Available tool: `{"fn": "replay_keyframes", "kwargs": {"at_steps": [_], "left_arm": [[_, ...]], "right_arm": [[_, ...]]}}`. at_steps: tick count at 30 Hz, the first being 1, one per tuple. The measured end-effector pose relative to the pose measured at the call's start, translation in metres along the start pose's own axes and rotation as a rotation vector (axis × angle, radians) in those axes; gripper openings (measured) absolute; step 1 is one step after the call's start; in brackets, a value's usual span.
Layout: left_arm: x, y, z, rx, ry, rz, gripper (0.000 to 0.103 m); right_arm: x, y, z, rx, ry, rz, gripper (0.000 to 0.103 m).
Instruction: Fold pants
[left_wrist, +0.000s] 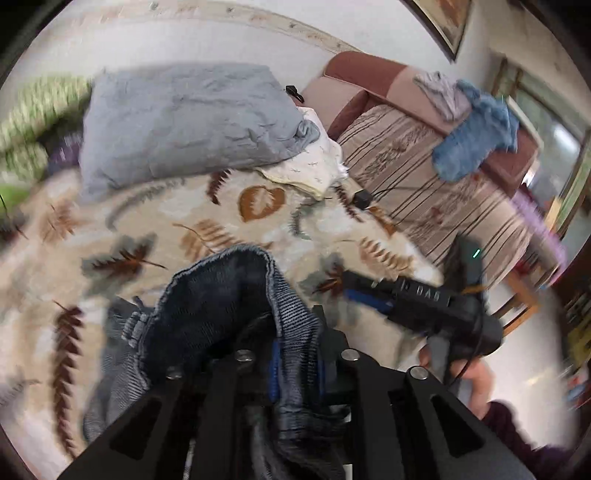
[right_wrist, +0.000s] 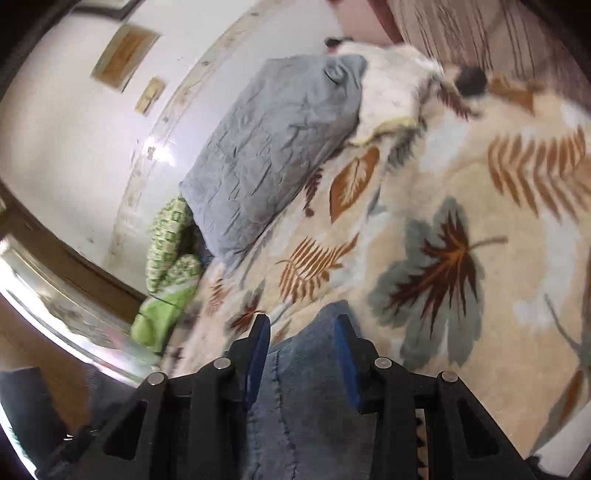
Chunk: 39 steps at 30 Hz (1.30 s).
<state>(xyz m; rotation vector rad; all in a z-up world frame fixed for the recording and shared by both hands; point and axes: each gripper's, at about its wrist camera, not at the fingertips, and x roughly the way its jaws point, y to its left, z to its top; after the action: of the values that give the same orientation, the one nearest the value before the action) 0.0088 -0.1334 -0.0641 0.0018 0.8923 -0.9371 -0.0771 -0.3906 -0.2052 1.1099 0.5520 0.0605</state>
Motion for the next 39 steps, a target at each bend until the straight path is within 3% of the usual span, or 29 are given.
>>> {"fn": "replay_keyframes", "kwargs": {"at_steps": [1, 2, 3, 5, 8, 10, 13, 16, 19, 23, 33, 37, 38, 39], "left_arm": [[0.0, 0.007, 0.003, -0.034, 0.027, -0.078, 0.046], [-0.001, 0.013, 0.005, -0.053, 0.045, -0.102, 0.074], [-0.005, 0.017, 0.007, -0.065, 0.036, -0.086, 0.082], [-0.019, 0.024, 0.01, -0.058, 0.0, -0.019, 0.082], [-0.041, 0.047, 0.013, -0.093, -0.064, 0.019, 0.082], [-0.056, 0.072, 0.007, -0.124, -0.089, 0.082, 0.082], [-0.065, 0.106, -0.022, -0.136, -0.037, 0.204, 0.082], [-0.073, 0.128, -0.067, -0.107, 0.034, 0.26, 0.082], [-0.086, 0.126, -0.112, 0.052, 0.068, 0.376, 0.082], [-0.094, 0.102, -0.152, 0.295, 0.107, 0.457, 0.082], [-0.057, 0.037, -0.152, 0.731, -0.08, 0.629, 0.082], [-0.028, 0.02, -0.154, 0.893, -0.083, 0.708, 0.082], [-0.023, 0.017, -0.153, 0.907, -0.073, 0.696, 0.08], [-0.018, 0.015, -0.15, 0.912, -0.061, 0.674, 0.071]], "right_arm": [[0.002, -0.004, 0.001, 0.025, 0.022, 0.021, 0.05], [0.004, -0.008, 0.001, 0.051, 0.044, 0.033, 0.055], [0.007, -0.01, 0.0, 0.069, 0.06, 0.037, 0.062], [0.015, -0.007, -0.003, 0.059, 0.094, 0.042, 0.062], [0.032, 0.004, -0.011, 0.016, 0.176, 0.054, 0.063], [0.044, 0.01, -0.02, -0.023, 0.229, 0.019, 0.063], [0.052, 0.015, -0.027, -0.083, 0.246, -0.065, 0.063], [0.053, 0.015, -0.03, -0.098, 0.274, -0.048, 0.063], [0.047, 0.017, -0.035, -0.169, 0.286, -0.055, 0.063], [0.035, 0.017, -0.036, -0.274, 0.274, -0.116, 0.063], [0.033, -0.013, -0.039, -0.113, 0.38, 0.008, 0.063], [0.037, -0.022, -0.04, -0.078, 0.405, 0.02, 0.063], [0.039, -0.023, -0.04, -0.067, 0.411, 0.026, 0.063], [0.042, -0.023, -0.041, -0.059, 0.419, 0.031, 0.063]]}}
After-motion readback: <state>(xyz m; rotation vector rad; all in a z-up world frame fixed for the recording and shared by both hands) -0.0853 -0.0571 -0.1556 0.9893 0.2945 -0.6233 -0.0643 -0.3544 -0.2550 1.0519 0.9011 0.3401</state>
